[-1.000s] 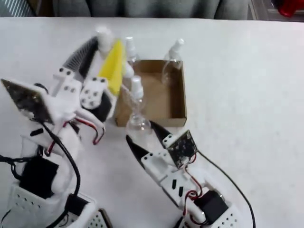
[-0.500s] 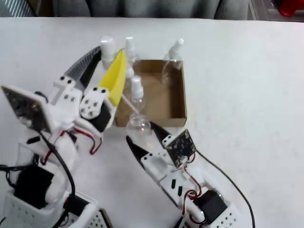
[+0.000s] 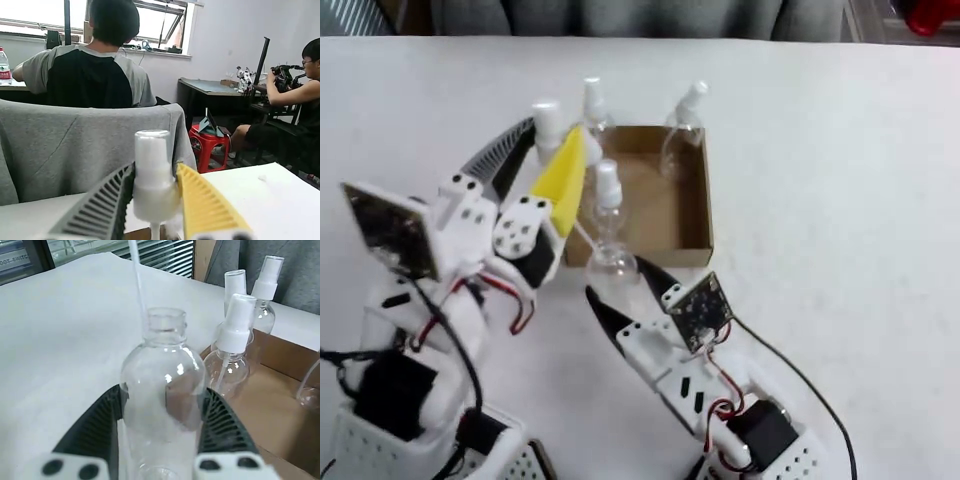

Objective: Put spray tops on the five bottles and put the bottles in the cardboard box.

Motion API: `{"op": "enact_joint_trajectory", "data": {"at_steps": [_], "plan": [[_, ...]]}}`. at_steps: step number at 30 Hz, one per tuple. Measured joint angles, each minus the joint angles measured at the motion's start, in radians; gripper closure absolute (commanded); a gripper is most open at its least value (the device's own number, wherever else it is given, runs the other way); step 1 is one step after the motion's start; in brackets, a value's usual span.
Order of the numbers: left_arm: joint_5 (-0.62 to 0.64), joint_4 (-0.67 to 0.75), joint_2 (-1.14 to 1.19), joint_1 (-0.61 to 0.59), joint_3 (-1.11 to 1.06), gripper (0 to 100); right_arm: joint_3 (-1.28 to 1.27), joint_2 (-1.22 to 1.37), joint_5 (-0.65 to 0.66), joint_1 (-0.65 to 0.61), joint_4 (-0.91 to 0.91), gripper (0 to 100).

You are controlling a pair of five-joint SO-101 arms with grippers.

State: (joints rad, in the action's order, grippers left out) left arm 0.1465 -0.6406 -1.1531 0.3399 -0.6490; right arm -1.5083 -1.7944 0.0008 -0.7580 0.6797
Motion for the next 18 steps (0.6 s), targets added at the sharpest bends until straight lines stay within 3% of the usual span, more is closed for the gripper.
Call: {"op": "enact_joint_trajectory", "data": {"at_steps": [6,18], "plan": [[0.000,0.149,-0.002,0.000,-0.055,98,0.000,0.000,0.000,0.000,0.000,98.1],[0.000,0.097,0.002,0.003,-0.164,98,0.000,0.000,0.000,-0.002,0.000,98.1]]}}
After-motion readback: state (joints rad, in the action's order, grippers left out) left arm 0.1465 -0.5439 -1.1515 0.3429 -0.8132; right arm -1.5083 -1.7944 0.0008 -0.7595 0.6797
